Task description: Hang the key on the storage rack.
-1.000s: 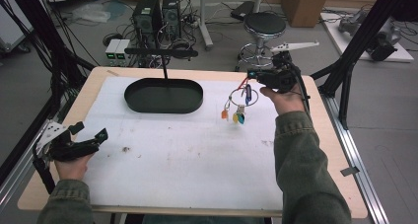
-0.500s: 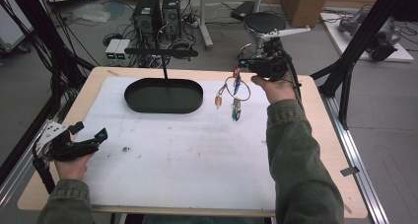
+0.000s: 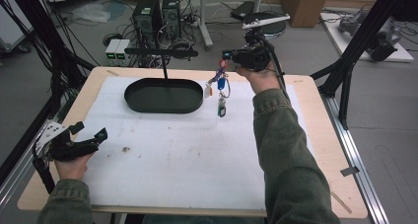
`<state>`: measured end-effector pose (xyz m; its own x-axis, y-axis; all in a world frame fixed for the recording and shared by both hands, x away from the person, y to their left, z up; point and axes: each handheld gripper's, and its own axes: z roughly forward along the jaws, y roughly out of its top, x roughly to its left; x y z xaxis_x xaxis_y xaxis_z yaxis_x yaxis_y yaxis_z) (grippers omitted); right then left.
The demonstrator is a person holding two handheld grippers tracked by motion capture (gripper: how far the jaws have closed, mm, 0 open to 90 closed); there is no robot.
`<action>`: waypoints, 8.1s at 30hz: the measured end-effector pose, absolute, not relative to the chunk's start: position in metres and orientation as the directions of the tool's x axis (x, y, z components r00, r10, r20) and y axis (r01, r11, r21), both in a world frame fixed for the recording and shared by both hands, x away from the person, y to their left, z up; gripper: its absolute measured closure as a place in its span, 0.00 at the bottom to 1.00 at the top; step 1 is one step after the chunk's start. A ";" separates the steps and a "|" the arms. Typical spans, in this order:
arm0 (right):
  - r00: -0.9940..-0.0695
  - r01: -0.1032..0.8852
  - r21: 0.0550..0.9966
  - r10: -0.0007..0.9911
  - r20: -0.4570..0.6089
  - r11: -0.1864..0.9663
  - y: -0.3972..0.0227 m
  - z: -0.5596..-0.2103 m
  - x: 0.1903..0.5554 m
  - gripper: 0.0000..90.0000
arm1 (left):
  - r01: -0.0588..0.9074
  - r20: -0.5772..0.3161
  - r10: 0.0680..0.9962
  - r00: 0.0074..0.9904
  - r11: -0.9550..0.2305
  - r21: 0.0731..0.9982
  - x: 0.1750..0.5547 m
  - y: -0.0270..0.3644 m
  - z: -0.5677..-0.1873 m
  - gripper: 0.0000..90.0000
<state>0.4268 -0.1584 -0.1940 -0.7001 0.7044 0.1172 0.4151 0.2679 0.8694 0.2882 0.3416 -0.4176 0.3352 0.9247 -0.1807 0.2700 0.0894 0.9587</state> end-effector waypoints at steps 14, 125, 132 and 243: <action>-0.739 0.404 0.862 0.664 0.110 0.306 -0.119 -0.188 0.448 1.00 | 0.269 -0.190 0.922 0.336 0.099 0.958 0.290 0.342 -0.418 0.02; -0.577 0.586 0.768 0.798 0.174 0.257 -0.135 -0.218 0.508 0.01 | 0.274 -0.232 0.920 0.317 0.146 0.951 0.288 0.351 -0.421 0.02; -0.573 0.584 0.770 0.803 0.166 0.258 -0.153 -0.214 0.497 0.01 | 0.273 -0.233 0.921 0.312 0.148 0.951 0.287 0.353 -0.421 0.02; -0.425 0.557 0.819 0.894 0.144 0.134 -0.293 -0.392 0.314 0.01 | 0.285 -0.205 0.932 0.299 0.118 0.951 0.279 0.352 -0.421 0.02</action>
